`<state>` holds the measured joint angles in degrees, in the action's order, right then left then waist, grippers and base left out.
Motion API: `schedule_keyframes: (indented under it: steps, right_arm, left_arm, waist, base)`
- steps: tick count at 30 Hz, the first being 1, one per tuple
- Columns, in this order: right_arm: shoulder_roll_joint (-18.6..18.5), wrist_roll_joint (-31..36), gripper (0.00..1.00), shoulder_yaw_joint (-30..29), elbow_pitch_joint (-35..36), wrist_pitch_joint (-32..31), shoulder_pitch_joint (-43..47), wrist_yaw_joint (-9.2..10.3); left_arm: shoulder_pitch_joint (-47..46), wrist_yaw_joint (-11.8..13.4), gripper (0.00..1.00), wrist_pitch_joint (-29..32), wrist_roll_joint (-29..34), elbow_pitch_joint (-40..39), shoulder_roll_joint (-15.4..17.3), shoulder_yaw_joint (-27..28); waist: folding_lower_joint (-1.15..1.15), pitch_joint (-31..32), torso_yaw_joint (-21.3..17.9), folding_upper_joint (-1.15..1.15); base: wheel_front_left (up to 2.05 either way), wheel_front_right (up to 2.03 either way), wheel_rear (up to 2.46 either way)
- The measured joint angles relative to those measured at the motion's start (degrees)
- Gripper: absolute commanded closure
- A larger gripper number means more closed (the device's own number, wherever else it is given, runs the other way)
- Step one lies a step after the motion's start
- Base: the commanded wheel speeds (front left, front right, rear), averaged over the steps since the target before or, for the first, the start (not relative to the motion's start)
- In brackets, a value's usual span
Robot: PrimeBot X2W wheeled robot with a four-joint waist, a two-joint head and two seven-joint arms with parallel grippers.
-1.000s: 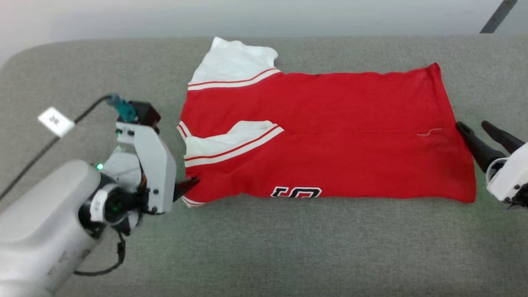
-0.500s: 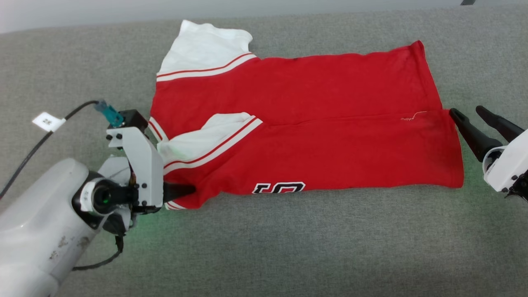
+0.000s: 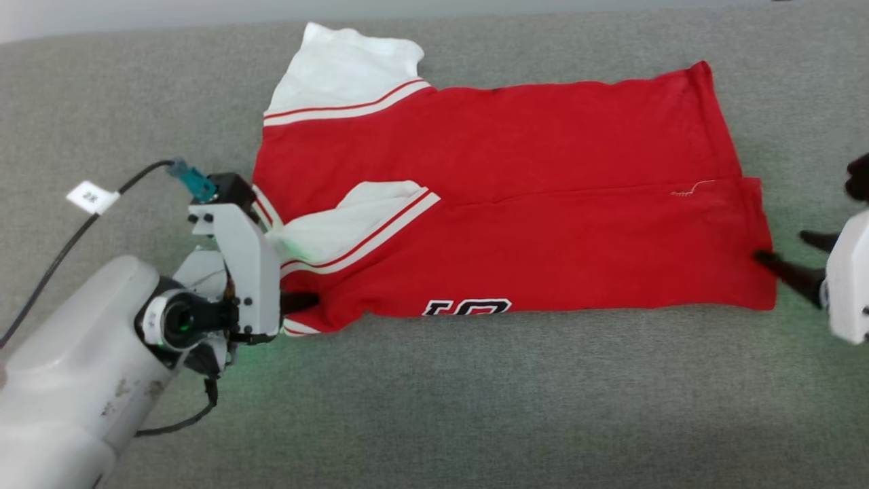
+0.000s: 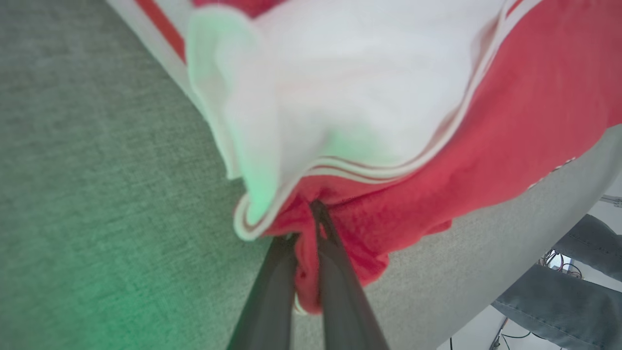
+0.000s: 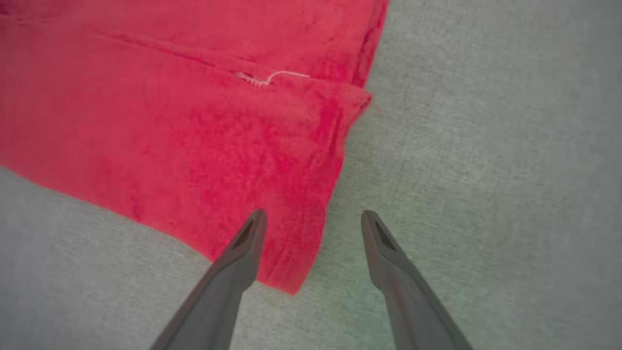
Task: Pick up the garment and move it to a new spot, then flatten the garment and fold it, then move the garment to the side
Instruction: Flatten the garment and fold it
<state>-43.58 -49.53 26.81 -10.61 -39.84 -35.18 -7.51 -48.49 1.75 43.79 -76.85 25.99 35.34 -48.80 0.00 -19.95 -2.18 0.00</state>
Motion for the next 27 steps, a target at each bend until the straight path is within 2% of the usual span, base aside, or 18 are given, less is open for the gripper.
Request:
schedule_keyframes:
  steps: [4, 9, 10, 11, 12, 19, 26, 27]
  right_arm:
    - [0.81, 0.74, 0.00, 2.61, -3.31, -7.80, -2.24, 0.00]
    - [1.86, 0.15, 0.00, 3.76, -7.35, -11.11, -4.04, 0.00]
    - [2.10, -0.07, 0.22, 3.55, -7.95, -10.63, -4.17, 0.00]
    - [2.38, -0.08, 0.65, 3.47, -8.40, -9.93, -4.20, 0.00]
    - [2.52, -0.34, 1.00, 3.50, -8.70, -9.40, -4.25, 0.00]
    - [2.70, -1.96, 1.00, 4.10, -8.96, -4.59, -3.38, 0.01]
    - [0.76, -2.67, 1.00, 4.22, -5.58, -2.42, 0.83, 0.01]
    - [-0.04, -2.93, 1.00, 4.17, -3.94, -2.42, 2.57, 0.01]
  left_arm:
    - [-1.08, -0.78, 1.00, -0.73, 0.93, -0.23, -1.45, -0.43]
    - [-1.79, -1.52, 1.00, -2.02, 1.82, 0.11, -2.97, -0.71]
    - [-1.78, -1.62, 1.00, -2.50, 1.89, 0.22, -3.19, -0.70]
    - [-1.76, -1.69, 1.00, -3.07, 1.92, 0.40, -3.42, -0.69]
    - [-1.74, -1.77, 1.00, -3.31, 1.99, 0.58, -3.64, -0.70]
    - [0.13, -2.77, 1.00, -6.59, 2.50, 0.64, -3.46, -0.49]
    - [4.93, -2.86, 1.00, -7.57, 2.27, -3.98, -0.03, -0.58]
    - [6.86, -2.40, 1.00, -7.47, 1.88, -6.68, 1.58, -0.58]
  waist:
    - [0.00, -0.82, 1.04, 0.00]
    - [0.00, -1.52, 2.22, 0.00]
    - [0.00, -1.58, 2.44, 0.00]
    - [0.00, -1.63, 2.64, 0.00]
    - [0.00, -1.62, 2.80, 0.00]
    - [0.00, 0.13, 3.22, 0.00]
    - [0.00, 2.95, 3.23, 0.00]
    - [0.00, 3.92, 3.18, 0.00]
  base:
    - [0.00, 0.00, 0.00]
    - [0.00, 0.00, 0.00]
    - [0.00, 0.00, 0.00]
    - [0.00, 0.00, 0.00]
    - [0.00, 0.00, 0.00]
    - [0.00, 0.00, 0.00]
    - [0.00, 0.00, 0.00]
    - [0.00, 0.00, 0.00]
